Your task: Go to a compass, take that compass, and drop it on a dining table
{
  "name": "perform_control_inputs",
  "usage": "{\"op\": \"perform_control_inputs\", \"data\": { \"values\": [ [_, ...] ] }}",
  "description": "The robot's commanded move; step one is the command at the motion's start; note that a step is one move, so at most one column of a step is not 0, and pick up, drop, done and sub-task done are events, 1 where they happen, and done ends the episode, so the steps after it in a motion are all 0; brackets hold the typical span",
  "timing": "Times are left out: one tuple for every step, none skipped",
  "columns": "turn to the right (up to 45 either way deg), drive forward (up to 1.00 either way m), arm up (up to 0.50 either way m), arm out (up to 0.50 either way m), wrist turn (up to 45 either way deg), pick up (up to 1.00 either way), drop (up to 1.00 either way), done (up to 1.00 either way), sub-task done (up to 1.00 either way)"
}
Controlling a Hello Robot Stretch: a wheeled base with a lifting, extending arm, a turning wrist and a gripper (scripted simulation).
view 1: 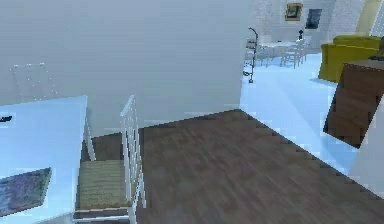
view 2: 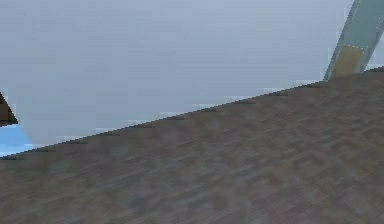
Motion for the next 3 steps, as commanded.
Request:
{"op": "perform_control_inputs", "data": {
  "values": [
    [0.0, 0.15, 0.0, 0.0, 0.0, 0.0, 0.0, 0.0, 0.0],
    [-45.0, 0.0, 0.0, 0.0, 0.0, 0.0, 0.0, 0.0, 0.0],
    [-45.0, 0.0, 0.0, 0.0, 0.0, 0.0, 0.0, 0.0, 0.0]
  ]
}}
